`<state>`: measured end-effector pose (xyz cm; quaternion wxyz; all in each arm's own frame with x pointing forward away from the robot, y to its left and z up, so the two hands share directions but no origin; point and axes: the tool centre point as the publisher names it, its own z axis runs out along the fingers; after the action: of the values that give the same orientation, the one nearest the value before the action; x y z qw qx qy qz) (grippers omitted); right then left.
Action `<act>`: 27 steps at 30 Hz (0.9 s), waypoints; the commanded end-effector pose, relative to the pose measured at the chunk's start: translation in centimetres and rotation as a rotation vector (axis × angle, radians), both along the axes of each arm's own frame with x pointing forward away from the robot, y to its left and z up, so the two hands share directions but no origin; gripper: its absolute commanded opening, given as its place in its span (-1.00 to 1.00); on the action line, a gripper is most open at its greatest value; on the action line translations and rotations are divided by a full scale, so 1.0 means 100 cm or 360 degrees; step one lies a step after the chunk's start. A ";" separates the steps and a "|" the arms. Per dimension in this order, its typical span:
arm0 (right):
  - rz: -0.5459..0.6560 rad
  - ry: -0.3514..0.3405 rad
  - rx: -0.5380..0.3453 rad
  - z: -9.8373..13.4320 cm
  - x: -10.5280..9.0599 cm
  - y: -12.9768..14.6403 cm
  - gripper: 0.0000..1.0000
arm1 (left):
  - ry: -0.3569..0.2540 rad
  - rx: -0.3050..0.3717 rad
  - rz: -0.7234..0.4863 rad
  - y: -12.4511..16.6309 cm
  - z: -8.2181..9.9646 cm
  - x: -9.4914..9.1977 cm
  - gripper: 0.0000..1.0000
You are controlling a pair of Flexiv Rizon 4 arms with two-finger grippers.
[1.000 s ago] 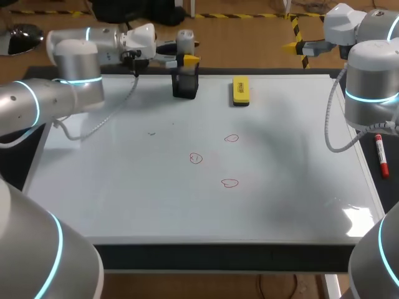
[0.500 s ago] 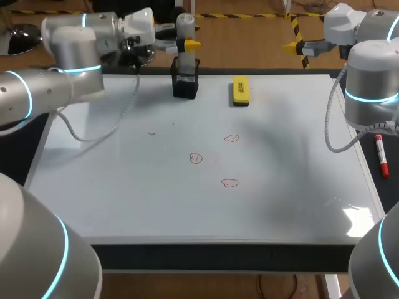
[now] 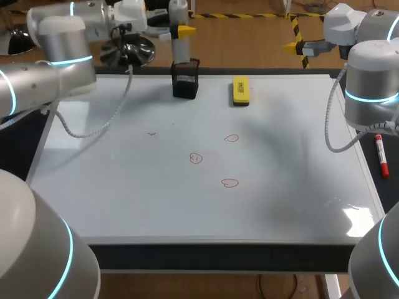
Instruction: Pick up the inspection probe, press it on each red-marked spot on the whiteboard one by one, put down the probe, pick up the eraser, and wipe off all the red marks.
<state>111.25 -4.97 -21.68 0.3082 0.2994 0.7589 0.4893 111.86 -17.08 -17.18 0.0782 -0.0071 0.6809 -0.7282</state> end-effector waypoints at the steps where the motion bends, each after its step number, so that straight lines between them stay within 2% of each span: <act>1: 0.0001 0.0003 -0.0002 0.000 0.001 0.000 1.00 | 0.0004 0.0023 0.0168 0.010 0.017 -0.017 -1.00; 7: 0.0001 0.0003 -0.0002 0.000 0.001 0.000 1.00 | 0.0014 0.0049 0.0250 0.028 0.029 -0.030 -1.00; 10: 0.0001 0.0003 -0.0002 0.000 0.001 0.000 1.00 | 0.0035 0.0058 0.0294 0.037 0.029 -0.036 -1.00; 27: 0.0001 0.0003 -0.0002 0.000 0.001 0.000 1.00 | 0.0141 0.0079 0.0564 0.099 0.006 -0.075 -1.00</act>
<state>111.25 -4.97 -21.68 0.3081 0.2995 0.7589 0.4893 105.78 -7.76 -16.64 0.1200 -0.1054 0.7023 -0.6938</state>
